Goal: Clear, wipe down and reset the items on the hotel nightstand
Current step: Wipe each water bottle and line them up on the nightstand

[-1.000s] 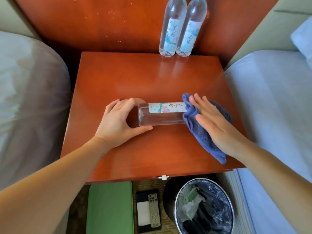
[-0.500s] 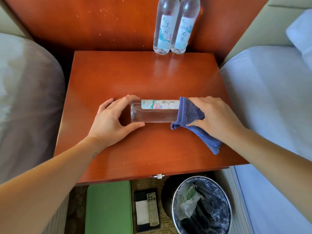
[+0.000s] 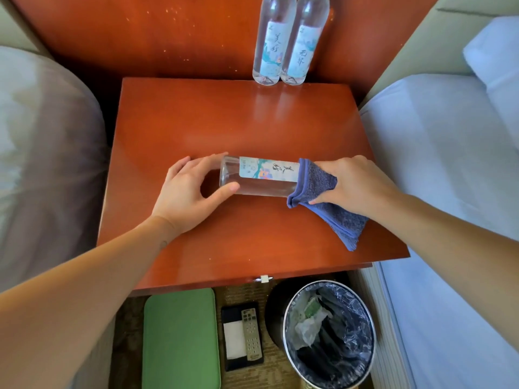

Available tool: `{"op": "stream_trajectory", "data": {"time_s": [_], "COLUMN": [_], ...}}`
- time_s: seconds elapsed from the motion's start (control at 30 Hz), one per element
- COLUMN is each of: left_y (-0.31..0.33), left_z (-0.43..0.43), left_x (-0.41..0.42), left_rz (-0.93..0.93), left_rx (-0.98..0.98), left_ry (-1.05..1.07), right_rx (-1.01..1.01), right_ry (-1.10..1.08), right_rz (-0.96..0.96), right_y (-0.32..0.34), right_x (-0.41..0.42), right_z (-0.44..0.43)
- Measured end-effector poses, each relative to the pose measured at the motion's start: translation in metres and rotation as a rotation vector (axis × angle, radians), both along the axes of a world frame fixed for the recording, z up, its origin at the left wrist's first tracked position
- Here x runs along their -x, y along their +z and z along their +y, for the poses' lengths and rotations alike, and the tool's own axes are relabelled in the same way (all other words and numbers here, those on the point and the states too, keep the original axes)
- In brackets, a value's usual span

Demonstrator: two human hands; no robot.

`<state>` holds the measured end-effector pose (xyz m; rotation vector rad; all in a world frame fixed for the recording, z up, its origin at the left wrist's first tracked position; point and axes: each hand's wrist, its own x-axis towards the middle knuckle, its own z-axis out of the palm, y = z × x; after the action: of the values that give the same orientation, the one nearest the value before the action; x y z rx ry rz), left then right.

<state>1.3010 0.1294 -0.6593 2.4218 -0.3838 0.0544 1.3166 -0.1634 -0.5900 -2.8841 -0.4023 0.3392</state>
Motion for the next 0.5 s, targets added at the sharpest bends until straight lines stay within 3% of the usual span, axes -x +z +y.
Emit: {"op": "stream_trajectory", "data": {"time_s": [0.2, 0.4, 0.5], "left_y": [-0.001, -0.002, 0.013], "left_z": [0.007, 0.011, 0.011], "left_x": [0.005, 0.008, 0.005], "left_rz": [0.068, 0.014, 0.228], "left_rx": [0.077, 0.025, 0.103], "left_ry": [-0.037, -0.130, -0.138], "right_rx": [-0.035, -0.130, -0.103], "right_ry": [0.015, 0.041, 0.043], "right_rz": [-0.132, 0.054, -0.001], "right_y": [-0.006, 0.003, -0.001], "right_x": [0.018, 0.026, 0.028], "right_z": [0.002, 0.002, 0.002]}}
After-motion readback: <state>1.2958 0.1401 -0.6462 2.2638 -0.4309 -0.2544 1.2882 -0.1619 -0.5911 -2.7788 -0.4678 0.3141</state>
